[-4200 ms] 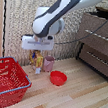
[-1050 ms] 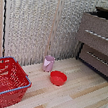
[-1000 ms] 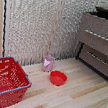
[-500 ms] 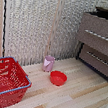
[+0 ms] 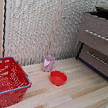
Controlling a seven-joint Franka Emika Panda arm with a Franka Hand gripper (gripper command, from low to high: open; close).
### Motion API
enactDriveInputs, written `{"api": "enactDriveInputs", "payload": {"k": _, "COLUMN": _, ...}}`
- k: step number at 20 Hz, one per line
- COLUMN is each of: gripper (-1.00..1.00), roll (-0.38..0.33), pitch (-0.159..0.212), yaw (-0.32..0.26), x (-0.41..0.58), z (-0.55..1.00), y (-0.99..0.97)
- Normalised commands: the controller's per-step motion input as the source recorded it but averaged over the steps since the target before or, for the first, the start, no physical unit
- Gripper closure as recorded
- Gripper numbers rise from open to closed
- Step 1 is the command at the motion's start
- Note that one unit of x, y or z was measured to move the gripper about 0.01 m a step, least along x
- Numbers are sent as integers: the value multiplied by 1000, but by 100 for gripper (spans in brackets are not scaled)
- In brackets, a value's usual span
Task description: Shift your gripper thoughtfully near the cereal snack bar. Tenderly grip the snack bar with your precision device. Carefully hover the precision device above the first drawer installation and invite the snack bar to descend into the first drawer installation.
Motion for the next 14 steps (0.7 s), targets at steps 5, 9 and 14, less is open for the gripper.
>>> {"api": "enactDriveInputs", "payload": {"k": 5, "gripper": 100, "roll": -127, "pitch": 0, "yaw": 146, "x": 104, "z": -271, "y": -149}}
{"api": "enactDriveInputs", "payload": {"k": 9, "gripper": -100, "roll": -95, "pitch": 14, "yaw": 135, "x": 194, "z": -137, "y": -142}}
{"api": "enactDriveInputs", "payload": {"k": 14, "gripper": -100, "roll": -17, "pitch": 1, "yaw": 23, "x": 125, "z": 41, "y": 19}}
